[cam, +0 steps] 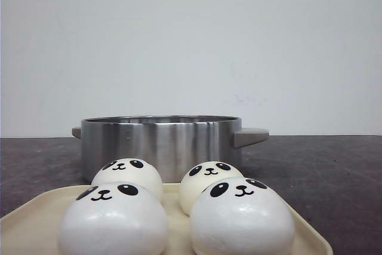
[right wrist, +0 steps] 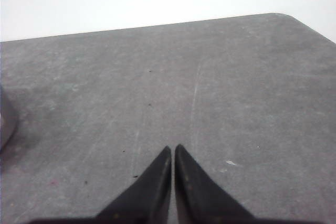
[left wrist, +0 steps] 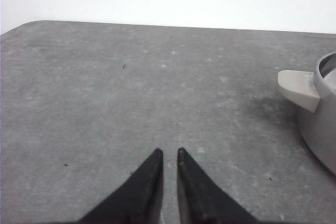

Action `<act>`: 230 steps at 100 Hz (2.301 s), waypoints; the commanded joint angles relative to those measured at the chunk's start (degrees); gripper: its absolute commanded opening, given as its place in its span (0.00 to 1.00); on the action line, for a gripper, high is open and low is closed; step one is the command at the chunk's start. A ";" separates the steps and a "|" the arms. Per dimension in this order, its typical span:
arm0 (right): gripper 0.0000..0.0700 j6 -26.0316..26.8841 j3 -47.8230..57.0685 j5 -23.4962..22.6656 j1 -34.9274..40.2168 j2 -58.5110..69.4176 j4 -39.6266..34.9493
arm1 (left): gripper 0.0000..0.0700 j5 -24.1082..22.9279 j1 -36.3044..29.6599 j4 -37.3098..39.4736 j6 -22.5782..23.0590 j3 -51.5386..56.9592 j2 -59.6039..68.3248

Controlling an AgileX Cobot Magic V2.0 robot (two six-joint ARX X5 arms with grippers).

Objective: Steam buns

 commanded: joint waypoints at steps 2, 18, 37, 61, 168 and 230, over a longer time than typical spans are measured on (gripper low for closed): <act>0.01 -0.48 -0.20 0.22 -0.09 -0.02 0.74 | 0.00 -0.17 0.00 -0.24 0.79 -1.05 -0.02; 0.01 -0.48 -0.20 0.22 -0.09 -0.02 0.74 | 0.00 -0.17 0.00 -0.24 0.77 -1.05 -0.02; 0.01 -0.48 -0.20 0.22 -0.09 -0.02 0.74 | 0.00 -0.17 0.00 -0.24 0.77 -1.05 -0.02; 0.01 -0.48 -0.20 0.22 -0.09 -0.02 0.74 | 0.00 -0.17 0.00 -0.26 0.77 -1.05 -0.02; 0.01 6.10 -0.15 -0.46 -0.02 -0.02 0.83 | 0.00 -0.55 -4.24 -0.24 0.96 -1.05 -0.02; 0.01 15.41 -0.07 -5.68 -0.02 -0.02 9.14 | 0.00 13.75 -5.70 -0.31 -25.09 1.62 -0.02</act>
